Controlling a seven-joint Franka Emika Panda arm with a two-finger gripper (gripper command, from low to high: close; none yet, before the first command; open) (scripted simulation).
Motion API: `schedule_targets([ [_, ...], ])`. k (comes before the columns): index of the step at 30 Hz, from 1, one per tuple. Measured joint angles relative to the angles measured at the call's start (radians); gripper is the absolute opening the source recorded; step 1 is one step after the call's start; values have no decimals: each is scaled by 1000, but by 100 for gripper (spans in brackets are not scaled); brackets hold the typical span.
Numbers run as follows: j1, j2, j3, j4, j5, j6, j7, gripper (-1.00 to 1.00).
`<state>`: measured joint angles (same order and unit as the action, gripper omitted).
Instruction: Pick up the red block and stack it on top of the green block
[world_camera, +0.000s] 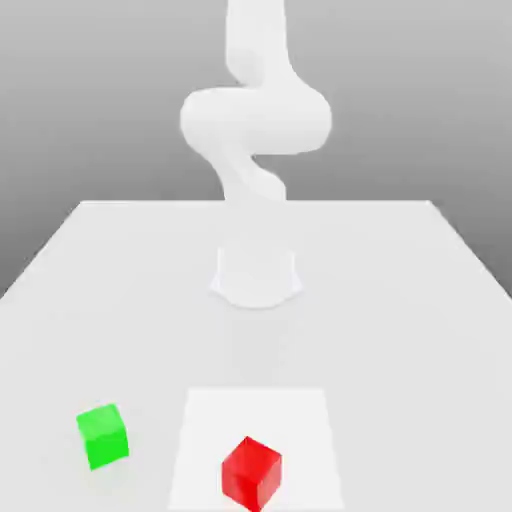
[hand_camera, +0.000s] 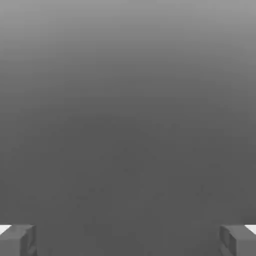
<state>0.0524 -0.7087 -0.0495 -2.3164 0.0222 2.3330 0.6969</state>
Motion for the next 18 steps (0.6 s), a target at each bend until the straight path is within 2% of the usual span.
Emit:
schedule_targets([
  [10,169,371,-162,-66,115,132,-435,0],
  [18,212,661,-193,-117,186,236,-762,0],
])
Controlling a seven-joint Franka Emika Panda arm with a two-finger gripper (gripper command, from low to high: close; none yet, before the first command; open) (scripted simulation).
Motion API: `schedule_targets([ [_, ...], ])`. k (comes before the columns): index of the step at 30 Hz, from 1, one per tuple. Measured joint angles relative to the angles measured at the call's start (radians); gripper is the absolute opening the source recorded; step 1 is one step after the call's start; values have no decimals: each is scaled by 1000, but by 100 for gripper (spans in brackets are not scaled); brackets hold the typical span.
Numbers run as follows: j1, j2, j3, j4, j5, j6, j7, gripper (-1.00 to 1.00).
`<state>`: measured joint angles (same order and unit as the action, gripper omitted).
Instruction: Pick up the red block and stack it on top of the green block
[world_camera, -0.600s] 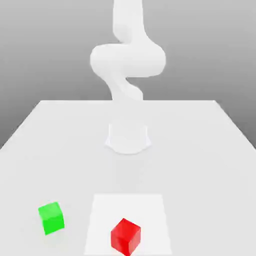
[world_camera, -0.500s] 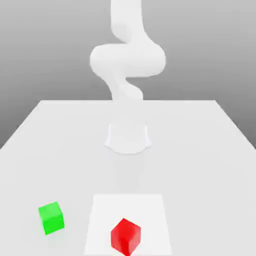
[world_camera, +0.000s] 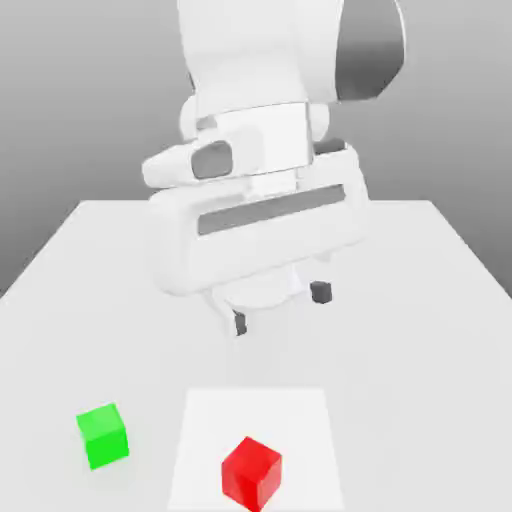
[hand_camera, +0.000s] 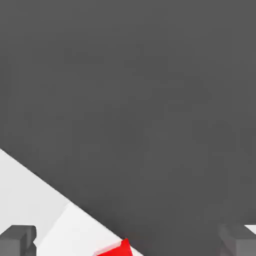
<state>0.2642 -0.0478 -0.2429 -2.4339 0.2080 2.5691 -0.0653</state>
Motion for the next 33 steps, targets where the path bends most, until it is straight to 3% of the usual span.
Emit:
schedule_targets([
  [7,-8,227,-4,-50,-72,105,-189,0],
  [12,-56,403,57,-31,-12,241,-266,0],
  [13,-65,427,70,-27,1,261,-276,-100],
  [20,-65,427,69,-27,-1,259,-275,-100],
  [25,-35,269,11,-55,-90,132,-217,-100],
  [33,-289,125,-173,-135,-144,70,-527,-100],
])
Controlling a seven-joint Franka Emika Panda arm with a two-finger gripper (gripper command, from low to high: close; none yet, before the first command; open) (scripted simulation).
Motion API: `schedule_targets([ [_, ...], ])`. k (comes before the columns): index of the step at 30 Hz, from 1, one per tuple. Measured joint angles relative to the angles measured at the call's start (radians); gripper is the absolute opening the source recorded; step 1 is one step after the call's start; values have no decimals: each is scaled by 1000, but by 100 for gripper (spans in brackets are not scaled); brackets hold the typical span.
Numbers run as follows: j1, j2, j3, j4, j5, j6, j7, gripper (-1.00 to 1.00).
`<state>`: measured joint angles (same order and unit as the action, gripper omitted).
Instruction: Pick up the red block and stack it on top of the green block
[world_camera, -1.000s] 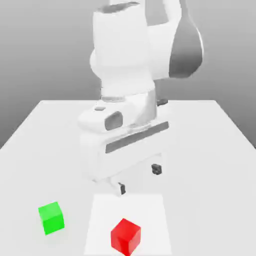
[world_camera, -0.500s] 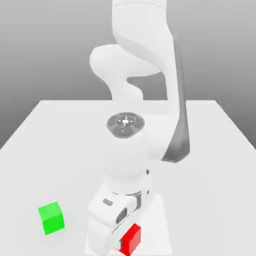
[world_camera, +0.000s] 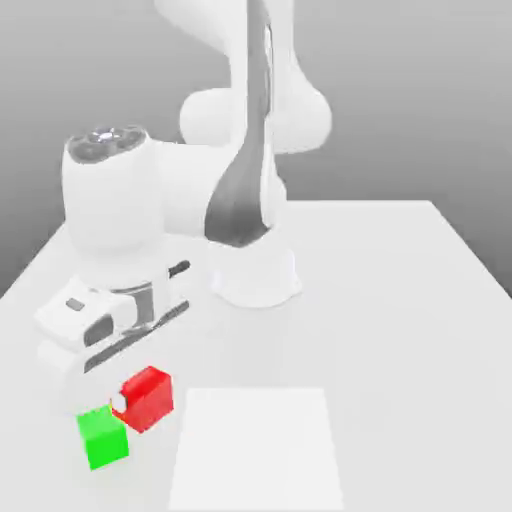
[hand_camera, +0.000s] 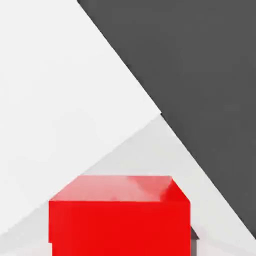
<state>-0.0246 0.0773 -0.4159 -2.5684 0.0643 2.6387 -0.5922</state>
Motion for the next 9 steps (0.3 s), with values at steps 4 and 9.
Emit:
schedule_targets([
  [4,-28,92,39,3,92,82,-88,-100],
  [9,-64,165,86,6,161,144,-139,100],
])
